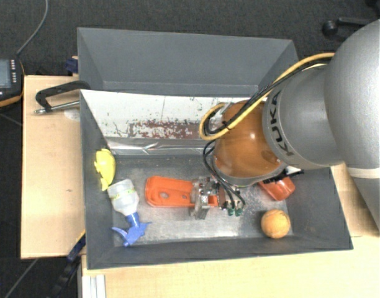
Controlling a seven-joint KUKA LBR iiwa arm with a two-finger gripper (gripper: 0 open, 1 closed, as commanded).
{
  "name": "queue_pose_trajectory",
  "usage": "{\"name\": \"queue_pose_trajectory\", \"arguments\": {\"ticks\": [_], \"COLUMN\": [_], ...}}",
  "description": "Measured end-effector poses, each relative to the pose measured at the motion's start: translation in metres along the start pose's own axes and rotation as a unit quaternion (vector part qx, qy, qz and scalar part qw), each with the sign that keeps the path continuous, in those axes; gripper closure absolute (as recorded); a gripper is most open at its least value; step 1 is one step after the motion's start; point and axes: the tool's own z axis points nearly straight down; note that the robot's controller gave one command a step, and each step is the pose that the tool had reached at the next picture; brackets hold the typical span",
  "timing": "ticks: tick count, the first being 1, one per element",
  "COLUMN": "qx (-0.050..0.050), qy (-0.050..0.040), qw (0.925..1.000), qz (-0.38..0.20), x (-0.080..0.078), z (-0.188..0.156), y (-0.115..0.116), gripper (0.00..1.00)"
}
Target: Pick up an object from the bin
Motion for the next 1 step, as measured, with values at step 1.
{"name": "queue_pose_trajectory", "arguments": {"ticks": [1], "qx": [-0.001], "qy": [-0.0015], "qw": [1.0], "qz": [-0.005], "x": [-0.0226], "z": [0.0], "y": [0.009], "gripper": [1.0]}}
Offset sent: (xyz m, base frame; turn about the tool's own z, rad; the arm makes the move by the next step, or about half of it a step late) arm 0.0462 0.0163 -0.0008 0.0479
